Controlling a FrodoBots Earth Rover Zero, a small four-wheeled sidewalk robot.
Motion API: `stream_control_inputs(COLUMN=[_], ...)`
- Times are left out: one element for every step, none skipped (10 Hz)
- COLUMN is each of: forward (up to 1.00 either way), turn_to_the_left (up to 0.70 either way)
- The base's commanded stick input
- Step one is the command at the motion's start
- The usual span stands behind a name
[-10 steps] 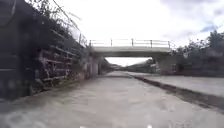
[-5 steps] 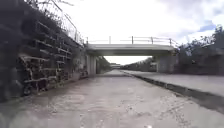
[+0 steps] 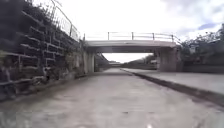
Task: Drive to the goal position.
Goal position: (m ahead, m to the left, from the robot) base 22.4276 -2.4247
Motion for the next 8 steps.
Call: stream_control_inputs(forward=[1.00,1.00,1.00,1.00,1.00,1.00,1.00,1.00], turn_to_the_left=[0.00,0.00,0.00,0.00,0.00,0.00,0.00,0.00])
